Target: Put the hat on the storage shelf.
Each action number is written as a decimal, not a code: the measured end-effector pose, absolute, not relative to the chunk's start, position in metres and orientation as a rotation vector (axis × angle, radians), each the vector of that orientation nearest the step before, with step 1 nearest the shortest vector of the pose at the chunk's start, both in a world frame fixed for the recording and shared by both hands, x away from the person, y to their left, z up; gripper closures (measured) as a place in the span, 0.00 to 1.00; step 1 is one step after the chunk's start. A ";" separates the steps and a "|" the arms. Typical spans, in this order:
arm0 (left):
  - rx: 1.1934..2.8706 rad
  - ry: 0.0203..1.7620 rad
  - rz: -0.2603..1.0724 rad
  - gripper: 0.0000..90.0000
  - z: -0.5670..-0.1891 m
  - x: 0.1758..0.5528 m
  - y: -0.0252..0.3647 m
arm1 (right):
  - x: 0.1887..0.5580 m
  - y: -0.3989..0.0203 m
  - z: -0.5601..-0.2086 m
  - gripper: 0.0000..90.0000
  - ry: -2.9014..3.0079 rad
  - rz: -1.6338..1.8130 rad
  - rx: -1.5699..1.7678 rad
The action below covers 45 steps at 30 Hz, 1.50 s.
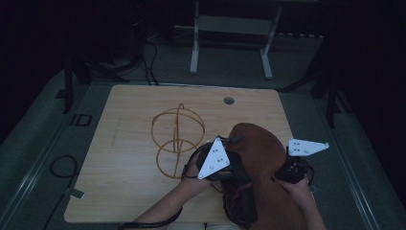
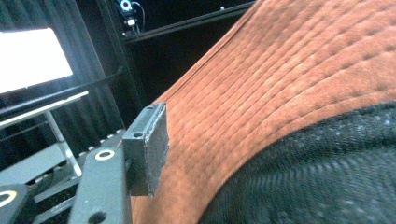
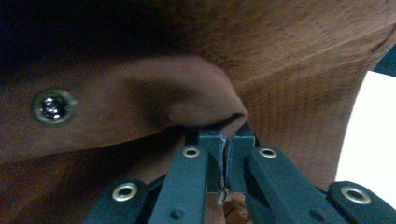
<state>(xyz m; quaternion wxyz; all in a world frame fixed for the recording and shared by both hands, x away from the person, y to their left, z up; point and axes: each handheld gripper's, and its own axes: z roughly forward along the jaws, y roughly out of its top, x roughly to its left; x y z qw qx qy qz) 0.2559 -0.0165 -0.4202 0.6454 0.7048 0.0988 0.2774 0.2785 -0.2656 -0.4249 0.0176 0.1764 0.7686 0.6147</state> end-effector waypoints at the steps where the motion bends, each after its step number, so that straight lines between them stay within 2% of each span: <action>1: 1.609 0.230 0.643 0.43 -0.419 0.255 -0.014 | 0.279 -0.266 -0.423 0.98 2.382 1.909 0.550; 20: 1.635 0.380 0.648 0.41 -0.425 0.255 0.031 | 0.288 -0.292 -0.391 0.98 2.179 1.940 0.605; 35: 1.847 0.460 0.479 0.41 -0.481 0.236 0.061 | 0.313 -0.305 -0.368 0.98 2.031 1.933 0.672; 45: 1.957 0.568 0.442 0.41 -0.529 0.229 0.096 | 0.330 -0.298 -0.354 0.97 1.994 1.932 0.678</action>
